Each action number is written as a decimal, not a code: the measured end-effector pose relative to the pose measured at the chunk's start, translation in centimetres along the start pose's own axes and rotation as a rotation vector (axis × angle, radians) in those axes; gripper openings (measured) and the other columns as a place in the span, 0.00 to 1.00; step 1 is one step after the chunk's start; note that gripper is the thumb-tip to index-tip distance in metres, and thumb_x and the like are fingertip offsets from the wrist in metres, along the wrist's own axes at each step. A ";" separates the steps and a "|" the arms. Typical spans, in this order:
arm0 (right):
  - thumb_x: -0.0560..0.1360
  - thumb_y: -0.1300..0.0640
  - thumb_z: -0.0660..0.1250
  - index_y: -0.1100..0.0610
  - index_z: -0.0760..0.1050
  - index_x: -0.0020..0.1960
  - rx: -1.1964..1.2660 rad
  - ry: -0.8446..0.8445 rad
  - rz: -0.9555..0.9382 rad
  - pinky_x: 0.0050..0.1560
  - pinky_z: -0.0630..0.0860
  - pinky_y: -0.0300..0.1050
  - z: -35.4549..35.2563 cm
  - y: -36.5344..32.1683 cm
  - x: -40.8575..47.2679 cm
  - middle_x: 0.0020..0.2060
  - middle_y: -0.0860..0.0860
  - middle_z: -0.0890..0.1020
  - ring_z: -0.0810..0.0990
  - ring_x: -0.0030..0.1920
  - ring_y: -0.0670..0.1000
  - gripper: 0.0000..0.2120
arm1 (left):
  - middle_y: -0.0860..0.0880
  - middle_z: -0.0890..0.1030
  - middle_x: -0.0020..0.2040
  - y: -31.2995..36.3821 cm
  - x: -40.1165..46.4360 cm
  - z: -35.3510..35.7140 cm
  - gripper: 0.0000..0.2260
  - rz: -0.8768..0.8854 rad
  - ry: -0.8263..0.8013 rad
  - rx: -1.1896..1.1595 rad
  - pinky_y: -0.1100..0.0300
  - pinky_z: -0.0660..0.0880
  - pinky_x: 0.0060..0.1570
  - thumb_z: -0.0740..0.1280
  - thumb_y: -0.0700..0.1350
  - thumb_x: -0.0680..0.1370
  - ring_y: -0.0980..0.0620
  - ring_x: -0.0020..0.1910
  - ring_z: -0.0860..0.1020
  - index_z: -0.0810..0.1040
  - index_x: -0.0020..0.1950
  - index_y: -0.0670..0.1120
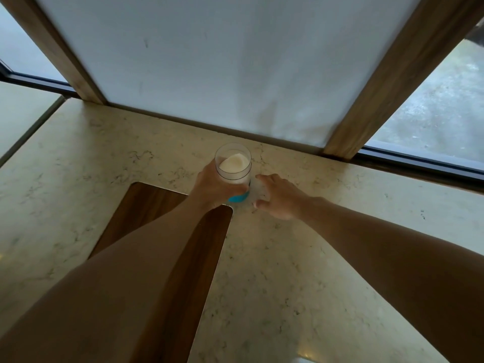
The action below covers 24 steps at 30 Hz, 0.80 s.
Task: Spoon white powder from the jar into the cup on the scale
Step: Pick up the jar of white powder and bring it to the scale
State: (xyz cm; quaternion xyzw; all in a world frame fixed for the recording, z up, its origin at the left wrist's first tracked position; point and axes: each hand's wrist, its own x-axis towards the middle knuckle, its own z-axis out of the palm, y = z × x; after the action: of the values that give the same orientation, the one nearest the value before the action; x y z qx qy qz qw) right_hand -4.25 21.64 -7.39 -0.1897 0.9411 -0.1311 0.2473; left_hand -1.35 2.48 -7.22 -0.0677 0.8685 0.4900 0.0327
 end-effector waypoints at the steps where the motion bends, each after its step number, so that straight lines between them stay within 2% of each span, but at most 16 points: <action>1: 0.74 0.41 0.68 0.46 0.52 0.78 -0.001 -0.003 0.006 0.69 0.67 0.59 0.0 0.1 -0.3 0.77 0.54 0.62 0.65 0.73 0.58 0.39 | 0.55 0.79 0.56 0.0 -0.2 0.1 0.34 -0.014 0.010 -0.005 0.49 0.78 0.61 0.80 0.56 0.63 0.52 0.58 0.78 0.71 0.66 0.54; 6: 0.76 0.42 0.67 0.48 0.51 0.79 0.048 -0.012 0.060 0.72 0.64 0.59 -0.7 0.3 -2.7 0.78 0.54 0.59 0.61 0.75 0.58 0.38 | 0.53 0.79 0.56 0.5 -2.1 -0.2 0.34 -0.029 0.007 0.035 0.49 0.79 0.60 0.80 0.56 0.63 0.51 0.57 0.78 0.72 0.66 0.51; 10: 0.76 0.45 0.67 0.52 0.53 0.79 0.088 -0.009 0.079 0.72 0.65 0.59 -1.2 0.3 -5.7 0.77 0.56 0.59 0.61 0.75 0.59 0.38 | 0.53 0.79 0.58 1.5 -4.5 -0.2 0.35 -0.001 -0.005 0.075 0.49 0.78 0.60 0.81 0.55 0.63 0.51 0.58 0.78 0.72 0.66 0.51; 13: 0.77 0.45 0.67 0.52 0.53 0.79 0.121 -0.012 0.105 0.72 0.64 0.59 -1.3 0.5 -8.5 0.78 0.57 0.58 0.61 0.75 0.59 0.37 | 0.54 0.79 0.58 2.5 -6.9 0.1 0.36 0.024 -0.015 0.100 0.51 0.78 0.60 0.81 0.55 0.63 0.51 0.58 0.78 0.72 0.67 0.50; 18: 0.77 0.44 0.65 0.50 0.52 0.79 0.178 0.012 0.136 0.72 0.63 0.59 -0.8 0.7 -12.8 0.78 0.57 0.58 0.60 0.75 0.60 0.36 | 0.56 0.81 0.53 4.6 -11.1 0.6 0.29 0.059 -0.037 0.042 0.52 0.79 0.58 0.80 0.52 0.63 0.54 0.54 0.80 0.75 0.61 0.53; 22: 0.77 0.43 0.66 0.52 0.53 0.79 0.216 0.032 0.173 0.72 0.63 0.58 0.3 0.4 -16.7 0.78 0.57 0.58 0.61 0.75 0.60 0.37 | 0.53 0.83 0.50 5.7 -14.5 0.9 0.25 0.055 -0.101 0.043 0.47 0.79 0.57 0.79 0.53 0.62 0.52 0.52 0.81 0.77 0.57 0.53; 24: 0.77 0.42 0.65 0.52 0.53 0.78 0.239 0.040 0.177 0.72 0.63 0.58 0.9 0.3 -18.7 0.77 0.57 0.59 0.61 0.75 0.60 0.37 | 0.55 0.83 0.47 5.9 -16.1 1.2 0.24 0.048 -0.092 0.047 0.51 0.80 0.54 0.79 0.54 0.61 0.55 0.50 0.82 0.77 0.54 0.54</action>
State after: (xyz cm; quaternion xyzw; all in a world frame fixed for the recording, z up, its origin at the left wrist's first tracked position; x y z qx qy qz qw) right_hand 11.13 29.69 -0.46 -0.0727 0.9365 -0.2239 0.2600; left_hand 13.66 7.89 -0.82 -0.0234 0.8788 0.4725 0.0627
